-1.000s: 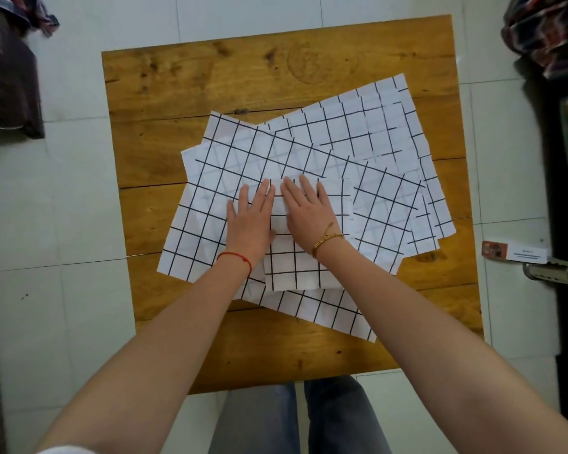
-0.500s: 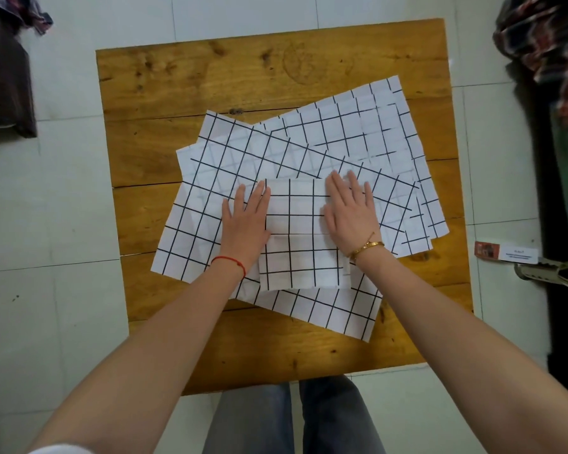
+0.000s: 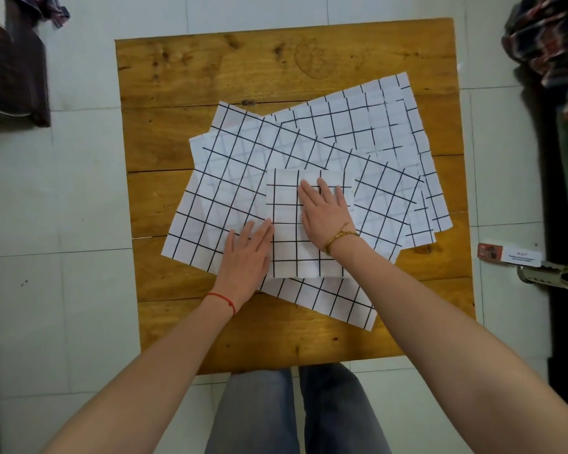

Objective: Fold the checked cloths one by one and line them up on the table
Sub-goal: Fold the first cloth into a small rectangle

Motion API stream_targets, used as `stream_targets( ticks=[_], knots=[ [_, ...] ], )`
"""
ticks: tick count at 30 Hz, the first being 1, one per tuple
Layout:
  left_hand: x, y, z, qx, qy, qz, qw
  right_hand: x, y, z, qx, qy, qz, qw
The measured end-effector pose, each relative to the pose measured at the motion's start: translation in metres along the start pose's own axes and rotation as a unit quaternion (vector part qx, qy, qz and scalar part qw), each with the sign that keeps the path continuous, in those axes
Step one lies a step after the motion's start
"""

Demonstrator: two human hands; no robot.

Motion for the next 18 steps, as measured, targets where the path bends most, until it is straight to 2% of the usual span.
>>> stream_targets(
  ticks=[9,13,15,18],
  knots=[
    [-0.058,0.012,0.031,-0.014,-0.046,0.003,0.999,-0.001,-0.003,0.005,0.007,-0.011,0.009,1.0],
    [-0.065,0.018,0.027,-0.023,-0.021,0.015,0.999,-0.001,-0.001,0.005,0.01,-0.007,0.002,1.0],
    [-0.062,0.019,0.022,-0.051,0.009,0.02,0.998,-0.001,0.002,0.005,0.03,0.016,-0.008,0.999],
    [-0.045,0.014,0.005,-0.146,0.06,-0.032,0.987,-0.009,0.016,-0.005,0.11,0.106,0.002,0.988]
  ],
)
Point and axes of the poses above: each hand's wrist, its own x-axis towards the middle knuckle, its own z-axis out of the palm, y = z × x, the point moved 6 cm from there along x, towards the middle knuckle, and after that the axes turned 10 degrees about -x, right-handed, at the moved point
